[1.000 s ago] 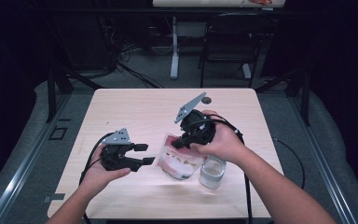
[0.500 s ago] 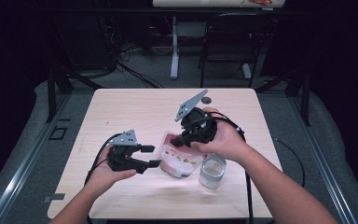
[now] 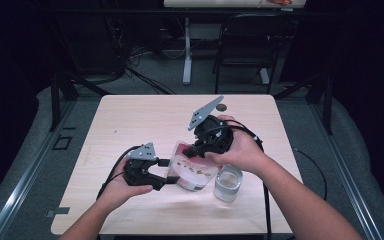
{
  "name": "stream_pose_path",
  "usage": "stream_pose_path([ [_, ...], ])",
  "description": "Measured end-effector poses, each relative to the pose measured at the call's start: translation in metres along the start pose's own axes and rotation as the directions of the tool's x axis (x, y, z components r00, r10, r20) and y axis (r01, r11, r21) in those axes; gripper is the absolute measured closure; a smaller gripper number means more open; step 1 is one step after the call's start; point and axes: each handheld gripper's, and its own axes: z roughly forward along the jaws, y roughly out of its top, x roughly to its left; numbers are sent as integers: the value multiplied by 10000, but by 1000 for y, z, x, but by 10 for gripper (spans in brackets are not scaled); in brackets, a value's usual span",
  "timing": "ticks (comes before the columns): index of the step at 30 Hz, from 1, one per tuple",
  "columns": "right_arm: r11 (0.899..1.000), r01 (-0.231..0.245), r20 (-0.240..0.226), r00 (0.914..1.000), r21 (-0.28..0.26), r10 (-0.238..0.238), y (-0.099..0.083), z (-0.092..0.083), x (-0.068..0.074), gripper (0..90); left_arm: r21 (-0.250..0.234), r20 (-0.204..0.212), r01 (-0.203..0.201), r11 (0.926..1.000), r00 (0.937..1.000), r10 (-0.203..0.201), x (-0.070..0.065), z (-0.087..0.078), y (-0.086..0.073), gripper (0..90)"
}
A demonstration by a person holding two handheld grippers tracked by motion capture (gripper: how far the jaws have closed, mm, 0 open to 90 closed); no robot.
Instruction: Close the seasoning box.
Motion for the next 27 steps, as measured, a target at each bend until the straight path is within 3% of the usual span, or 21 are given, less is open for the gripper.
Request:
stream_pose_path([
  [18, 9997, 205, 1, 9998, -150, -205, 3, -6, 2, 899, 10, 502, -119, 9999, 9987, 118, -2, 14, -1, 364],
  [27, 9995, 267, -22, 9996, -192, -267, 6, -7, 4, 899, -1, 540, -125, 9999, 9985, 125, -2, 18, -1, 359],
])
